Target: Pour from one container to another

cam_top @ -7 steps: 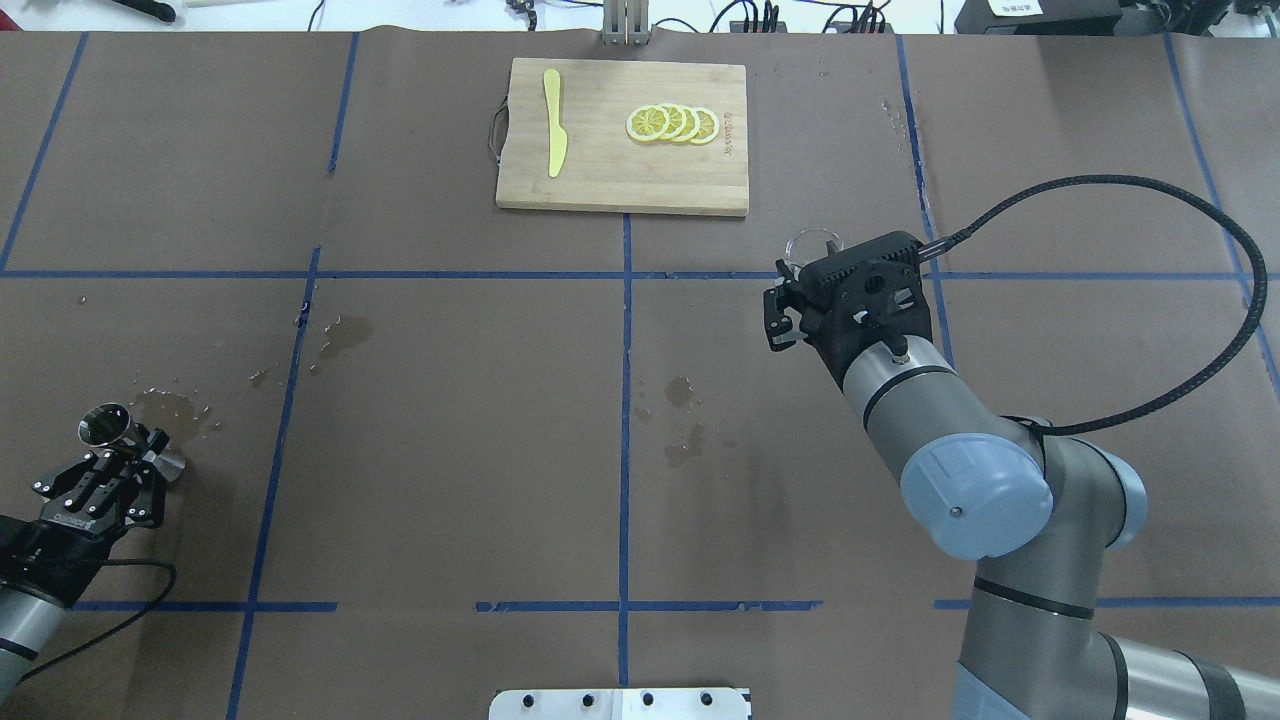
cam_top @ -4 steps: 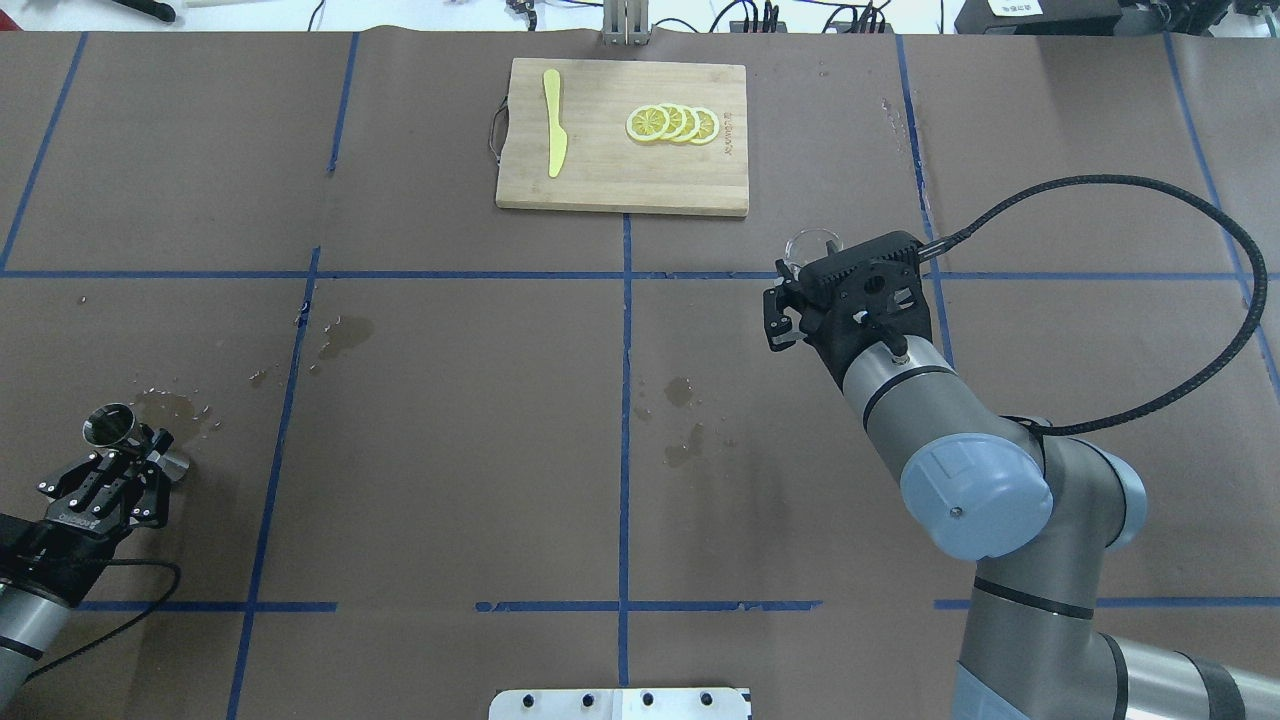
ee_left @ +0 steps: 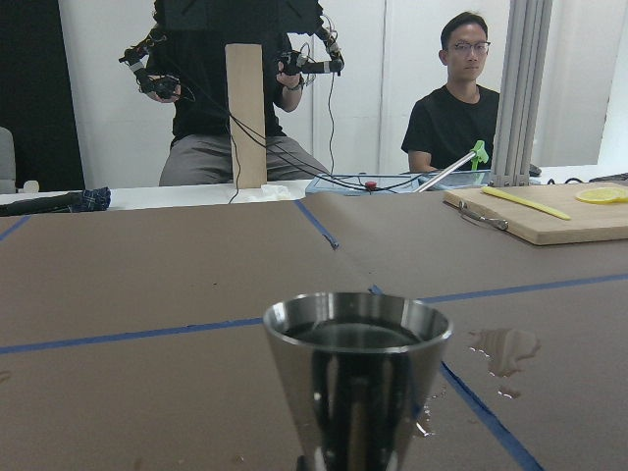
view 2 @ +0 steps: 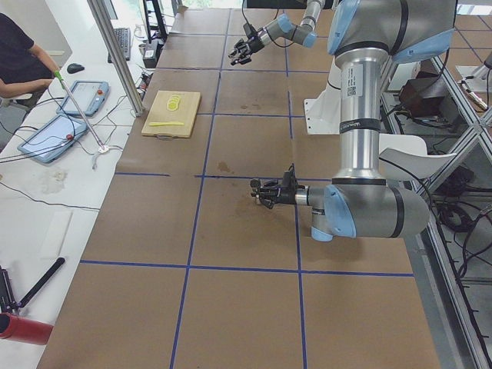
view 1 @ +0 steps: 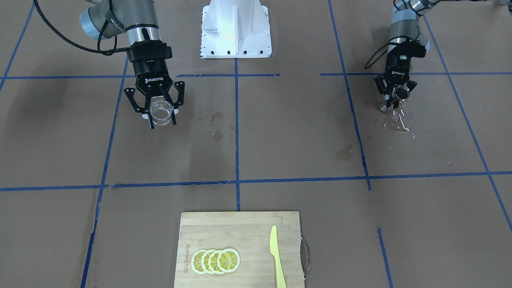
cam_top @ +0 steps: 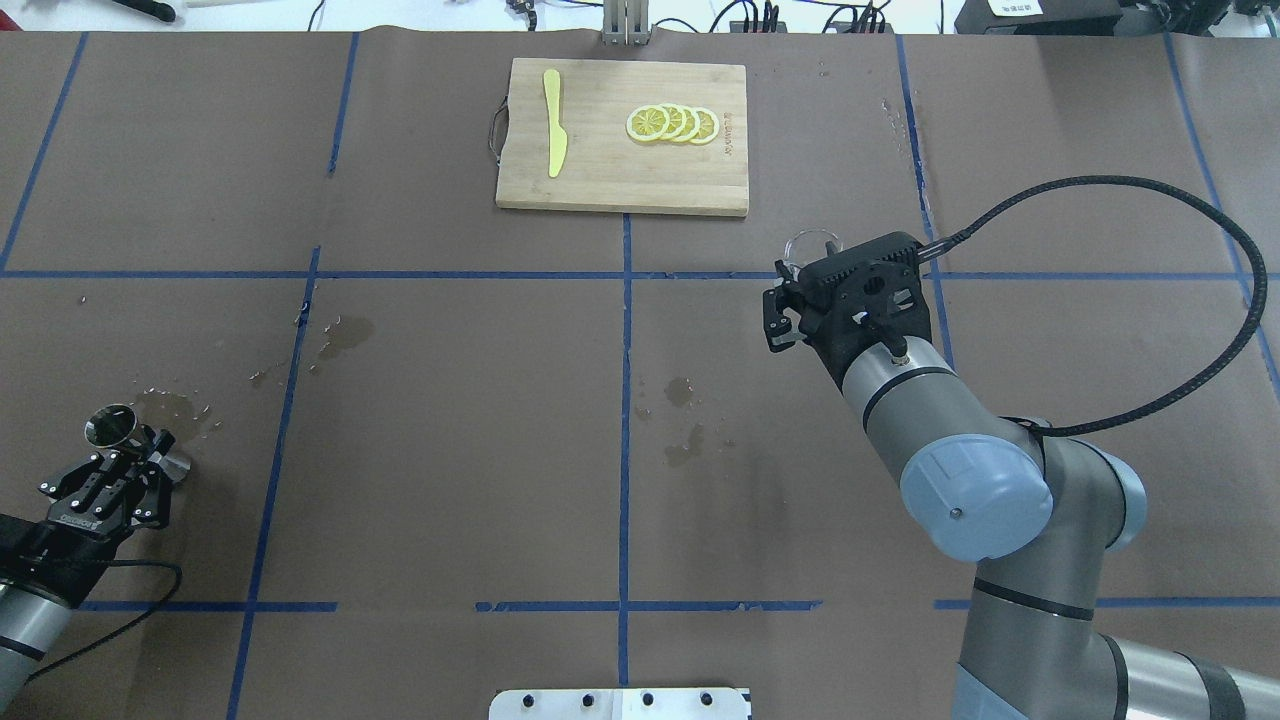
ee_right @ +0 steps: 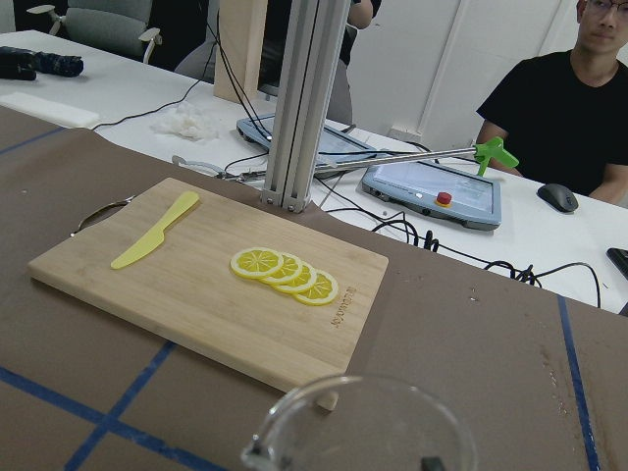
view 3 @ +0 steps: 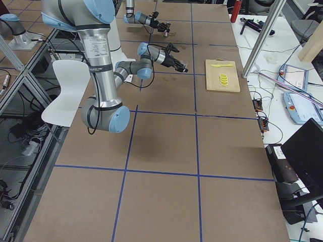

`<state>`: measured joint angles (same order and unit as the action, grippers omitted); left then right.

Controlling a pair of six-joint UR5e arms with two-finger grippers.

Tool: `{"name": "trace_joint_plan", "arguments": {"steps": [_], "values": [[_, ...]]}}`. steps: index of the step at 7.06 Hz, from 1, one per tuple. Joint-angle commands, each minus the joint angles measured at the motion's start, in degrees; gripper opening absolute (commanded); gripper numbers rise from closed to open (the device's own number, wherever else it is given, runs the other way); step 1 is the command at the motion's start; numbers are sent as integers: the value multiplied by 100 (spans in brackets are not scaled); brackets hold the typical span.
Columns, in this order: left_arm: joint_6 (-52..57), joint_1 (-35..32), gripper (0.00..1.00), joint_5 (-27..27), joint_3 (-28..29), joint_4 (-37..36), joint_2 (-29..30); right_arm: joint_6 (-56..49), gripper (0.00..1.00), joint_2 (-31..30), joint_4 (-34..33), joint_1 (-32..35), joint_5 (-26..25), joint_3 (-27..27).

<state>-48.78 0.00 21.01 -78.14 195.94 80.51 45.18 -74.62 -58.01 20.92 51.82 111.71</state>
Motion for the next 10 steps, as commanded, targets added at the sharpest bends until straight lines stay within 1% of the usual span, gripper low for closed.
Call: {"name": "trace_joint_plan", "arguments": {"steps": [1, 2, 3, 4, 7, 8, 10], "values": [[0, 0, 26, 0, 0, -3, 0, 0, 0, 9, 0, 0, 4, 9], [0, 0, 68, 0, 0, -3, 0, 0, 0, 0, 0, 0, 4, 9], [9, 0, 69, 0, 0, -3, 0, 0, 0, 9, 0, 0, 4, 17], [9, 0, 73, 0, 0, -3, 0, 0, 0, 9, 0, 0, 4, 17], [9, 0, 73, 9, -35, -3, 0, 9, 0, 18, 0, 0, 4, 35], [9, -8, 85, 9, -70, 6, -17, 9, 0, 18, 9, 0, -5, 35], [507, -52, 85, 140, -333, 23, -43, 9, 0, 18, 9, 0, -5, 52]]}}
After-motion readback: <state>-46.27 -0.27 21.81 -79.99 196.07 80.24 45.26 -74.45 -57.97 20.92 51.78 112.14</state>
